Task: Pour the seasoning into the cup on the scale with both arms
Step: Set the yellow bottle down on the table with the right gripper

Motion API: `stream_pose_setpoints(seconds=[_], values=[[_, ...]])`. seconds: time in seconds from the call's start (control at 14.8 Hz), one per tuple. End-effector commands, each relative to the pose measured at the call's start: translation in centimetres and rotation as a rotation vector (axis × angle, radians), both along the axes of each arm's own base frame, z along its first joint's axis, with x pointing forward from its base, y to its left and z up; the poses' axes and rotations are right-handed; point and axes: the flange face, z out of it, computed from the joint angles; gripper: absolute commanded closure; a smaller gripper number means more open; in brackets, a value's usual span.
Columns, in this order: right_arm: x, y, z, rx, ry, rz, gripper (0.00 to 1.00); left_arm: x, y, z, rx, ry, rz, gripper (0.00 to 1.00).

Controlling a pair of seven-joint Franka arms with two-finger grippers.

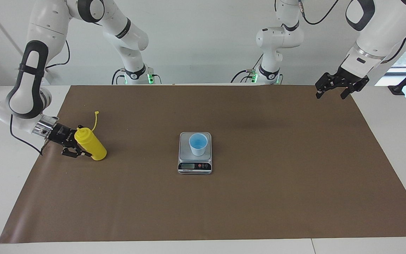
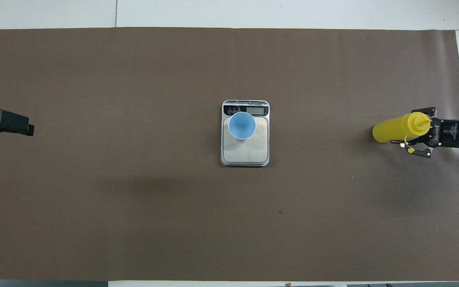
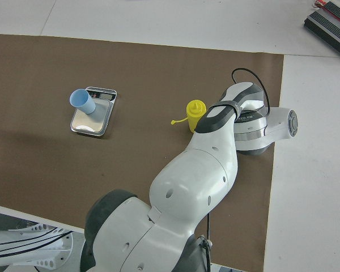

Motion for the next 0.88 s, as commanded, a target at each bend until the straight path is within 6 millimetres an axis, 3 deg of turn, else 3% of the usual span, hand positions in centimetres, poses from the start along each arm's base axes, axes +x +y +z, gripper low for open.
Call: stream_pose_setpoints(seconds=[0.0,0.14,0.2,0.27,0.34,0.61,0.81], values=[[0.0,1.0,0.7,-0.008,-0.026,-0.015,1.00,-0.5,0.2,0.1,-0.012,-0.007,-0.002,0.00],[-0.3,1.0,0.4,-0.004,-0.019,-0.017,0.98,-0.5,0.2,0.1,-0.012,-0.007,-0.004,0.00],[-0.3,1.1,0.5,-0.002,-0.020,-0.014,0.79,-0.5,0.2,0.1,-0.012,-0.007,-0.002,0.00],[-0.1,1.1,0.7,-0.002,-0.024,-0.012,0.48,-0.5,0.2,0.1,-0.012,-0.007,-0.002,0.00],[0.1,1.0,1.0,0.000,-0.028,-0.008,0.00,-0.5,0.2,0.1,-0.012,-0.007,-0.002,0.00],[0.9,0.0,3.8,0.060,-0.046,0.054,0.00,-0.5,0.2,0.1,-0.012,-0.007,-0.004,0.00],[2.5,-0.8,9.7,0.007,-0.088,0.193,0.00,-0.5,0.2,0.1,-0.012,-0.007,-0.002,0.00]])
